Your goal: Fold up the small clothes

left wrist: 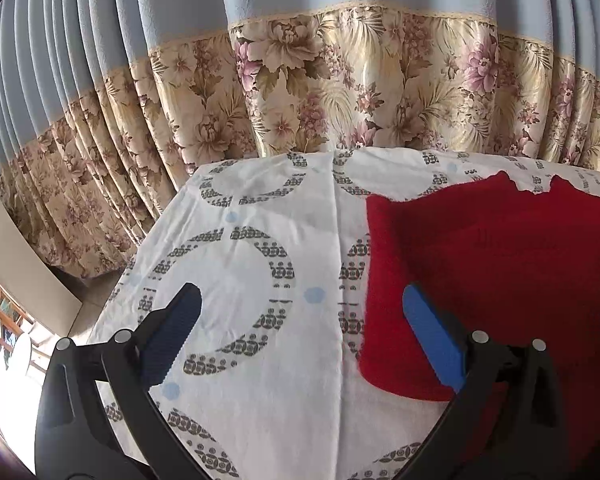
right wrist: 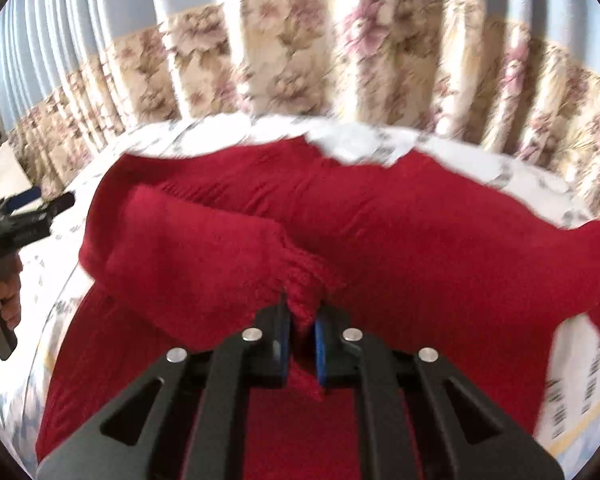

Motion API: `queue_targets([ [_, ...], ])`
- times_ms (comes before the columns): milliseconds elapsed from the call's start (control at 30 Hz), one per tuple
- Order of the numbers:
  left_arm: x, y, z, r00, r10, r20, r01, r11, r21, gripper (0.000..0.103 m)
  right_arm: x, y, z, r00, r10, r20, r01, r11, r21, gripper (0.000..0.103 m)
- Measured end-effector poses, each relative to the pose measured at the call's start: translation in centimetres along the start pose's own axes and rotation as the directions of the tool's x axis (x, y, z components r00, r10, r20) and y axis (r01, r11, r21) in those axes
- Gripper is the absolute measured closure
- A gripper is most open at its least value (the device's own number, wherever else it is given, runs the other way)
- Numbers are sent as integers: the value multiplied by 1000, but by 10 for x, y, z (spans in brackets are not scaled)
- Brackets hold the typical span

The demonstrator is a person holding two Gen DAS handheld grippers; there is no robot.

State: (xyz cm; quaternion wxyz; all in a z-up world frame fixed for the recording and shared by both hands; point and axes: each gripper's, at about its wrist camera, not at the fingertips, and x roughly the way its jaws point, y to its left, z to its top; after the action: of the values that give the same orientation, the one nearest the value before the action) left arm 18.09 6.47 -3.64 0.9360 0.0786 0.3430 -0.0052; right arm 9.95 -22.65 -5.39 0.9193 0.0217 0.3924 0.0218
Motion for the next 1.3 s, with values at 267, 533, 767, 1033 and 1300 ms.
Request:
queue_targets([
  [267, 18, -19, 18, 1000, 13, -17, -13, 1000, 17, 3, 17, -77, 36, 987, -160, 9, 160, 987, 28, 94],
  [533, 50, -69, 31, 998, -5, -65, 10, 997, 79, 3, 39, -153, 38, 969, -243, -41, 246, 961, 128, 93],
  [767, 73, -87, 39, 991, -58, -118, 64, 997, 44, 3, 45, -184, 22, 959, -274, -74, 283, 943, 175, 88],
  [1033, 64, -81, 53, 985, -165, -58, 161, 985, -61, 3, 44, -179, 21, 958, -280, -66, 287, 945, 157, 88],
  [1300, 85, -125, 47, 965, -220, -142, 228, 973, 42, 13, 44, -178, 22, 960, -274, -62, 281, 946, 163, 88],
])
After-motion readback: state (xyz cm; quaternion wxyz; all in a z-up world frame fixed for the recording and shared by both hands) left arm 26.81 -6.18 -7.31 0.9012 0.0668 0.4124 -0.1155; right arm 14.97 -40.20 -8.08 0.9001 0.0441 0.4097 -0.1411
